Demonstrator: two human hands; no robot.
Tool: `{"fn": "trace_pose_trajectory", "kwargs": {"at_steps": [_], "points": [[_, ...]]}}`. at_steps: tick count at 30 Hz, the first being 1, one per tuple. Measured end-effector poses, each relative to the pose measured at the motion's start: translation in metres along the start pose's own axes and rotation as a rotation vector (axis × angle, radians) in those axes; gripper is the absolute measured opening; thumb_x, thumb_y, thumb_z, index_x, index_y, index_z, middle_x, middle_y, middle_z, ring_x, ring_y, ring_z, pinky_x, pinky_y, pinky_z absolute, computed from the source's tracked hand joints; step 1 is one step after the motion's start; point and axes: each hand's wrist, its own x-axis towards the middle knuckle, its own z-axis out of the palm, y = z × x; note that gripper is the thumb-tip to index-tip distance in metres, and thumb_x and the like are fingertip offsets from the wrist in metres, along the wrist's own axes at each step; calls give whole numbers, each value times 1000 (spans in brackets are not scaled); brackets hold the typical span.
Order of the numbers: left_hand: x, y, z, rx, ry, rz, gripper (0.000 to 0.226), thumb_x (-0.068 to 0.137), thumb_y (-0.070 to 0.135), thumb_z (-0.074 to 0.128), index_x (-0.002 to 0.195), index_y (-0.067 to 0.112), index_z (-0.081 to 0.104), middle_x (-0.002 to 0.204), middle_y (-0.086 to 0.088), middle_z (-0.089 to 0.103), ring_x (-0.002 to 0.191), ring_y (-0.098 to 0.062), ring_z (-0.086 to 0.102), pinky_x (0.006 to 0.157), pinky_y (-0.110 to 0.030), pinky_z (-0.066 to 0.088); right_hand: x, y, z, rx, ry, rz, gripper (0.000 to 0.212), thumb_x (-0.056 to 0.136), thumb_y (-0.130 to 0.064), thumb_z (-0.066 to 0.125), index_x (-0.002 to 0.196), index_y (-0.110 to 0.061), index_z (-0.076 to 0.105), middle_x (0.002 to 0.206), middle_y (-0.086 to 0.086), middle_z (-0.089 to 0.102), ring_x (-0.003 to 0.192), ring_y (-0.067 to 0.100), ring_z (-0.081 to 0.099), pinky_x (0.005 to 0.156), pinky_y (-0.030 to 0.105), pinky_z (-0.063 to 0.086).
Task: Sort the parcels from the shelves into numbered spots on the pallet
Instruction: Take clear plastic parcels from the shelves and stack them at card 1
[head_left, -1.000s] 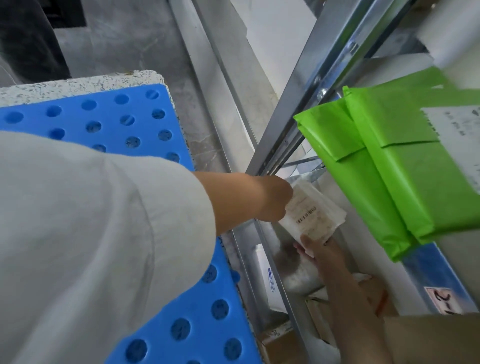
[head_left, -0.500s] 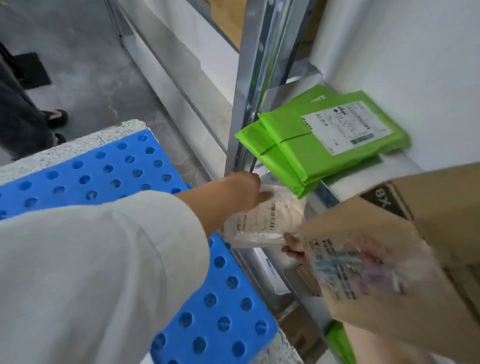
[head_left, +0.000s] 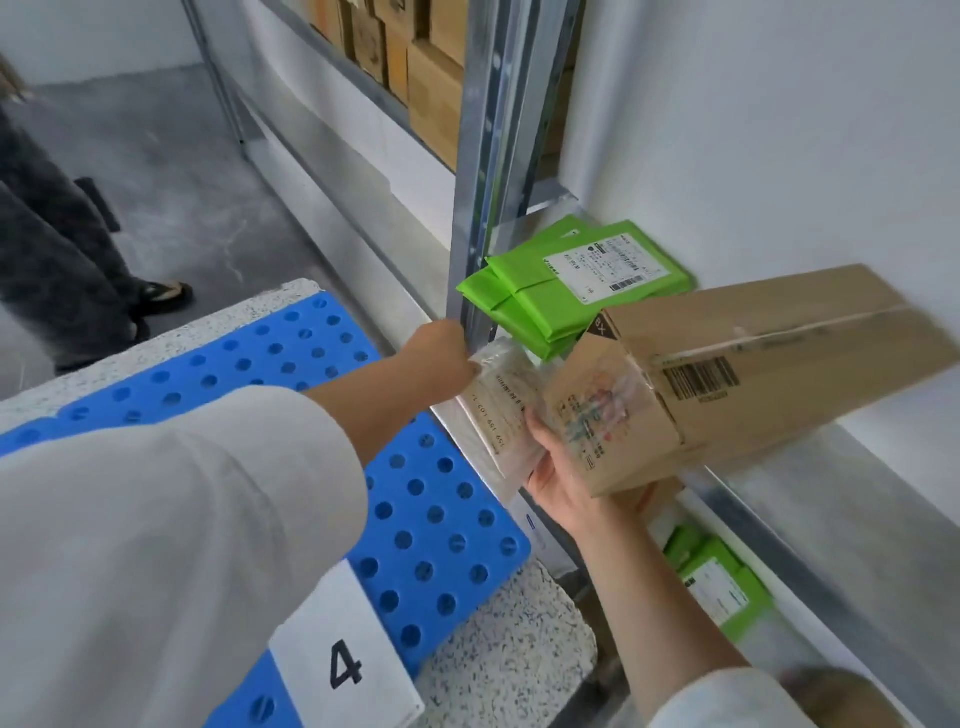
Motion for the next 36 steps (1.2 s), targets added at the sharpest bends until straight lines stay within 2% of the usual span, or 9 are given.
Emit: {"fn": "trace_pose_trajectory", "kwargs": {"at_steps": [4,6,11,14,17,22,30,33,36], "points": [[-28,-23,-8,-71,21,-85,20,92,24,58,87,4,58,85,-8,54,82,-25,54,66,-28,40,-33,4,36,-129,-113,67,22,94,-6,52,116,-4,57,103,14,72,90,22,72,71,36,61],[-42,-31,-10,-116,40,-128,17,92,22,57,91,5,60,83,-9,55,75,-23,51,58,-29,40,-42,6,47,-170,-46,112,14,93,-9,57,106,-5,61,96,13,74,87,22,72,75,36,60],[-94,-47,-20,-165,109,-190,11,92,20,56,85,12,51,77,-5,45,59,-14,39,50,-21,30,-63,26,64,-319,-33,140,32,92,-14,60,123,-3,57,113,16,69,101,25,68,74,35,60],[-139,-61,-30,-200,160,-242,10,90,17,58,82,15,52,82,-6,47,70,-18,43,51,-20,29,-91,38,81,-410,-126,123,27,94,-11,57,121,-6,58,115,16,68,99,25,69,69,35,61],[-195,-66,-44,-287,221,-288,9,90,19,62,82,14,62,85,-5,53,70,-18,48,53,-20,36,-126,45,95,-516,-206,73,22,92,-11,60,114,-11,61,112,12,70,98,26,70,82,43,58],[-305,-61,-74,-448,383,-244,24,90,23,64,83,0,67,80,-8,54,70,-18,48,57,-24,37,-207,39,133,-681,-377,-1,35,92,-12,62,126,-9,54,120,13,66,108,31,65,94,53,50],[-481,-62,-95,-594,708,-259,37,94,14,55,62,-2,49,58,-6,37,48,-11,26,47,-20,22,-349,74,219,-1095,-483,-231,29,100,-18,49,128,-20,49,122,-2,61,112,18,57,100,40,45],[-528,-83,-92,-712,789,-305,26,94,19,58,78,2,70,61,-9,58,52,-12,44,52,-20,38,-381,106,236,-1202,-529,-248,32,98,-24,52,129,-18,48,125,-1,60,113,17,57,93,35,49],[-568,-121,-95,-786,839,-322,16,91,23,65,79,17,75,81,-10,73,74,-25,68,79,-32,57,-409,141,259,-1214,-607,-280,28,96,-20,57,123,-14,57,114,-2,65,102,14,62,75,21,49]]}}
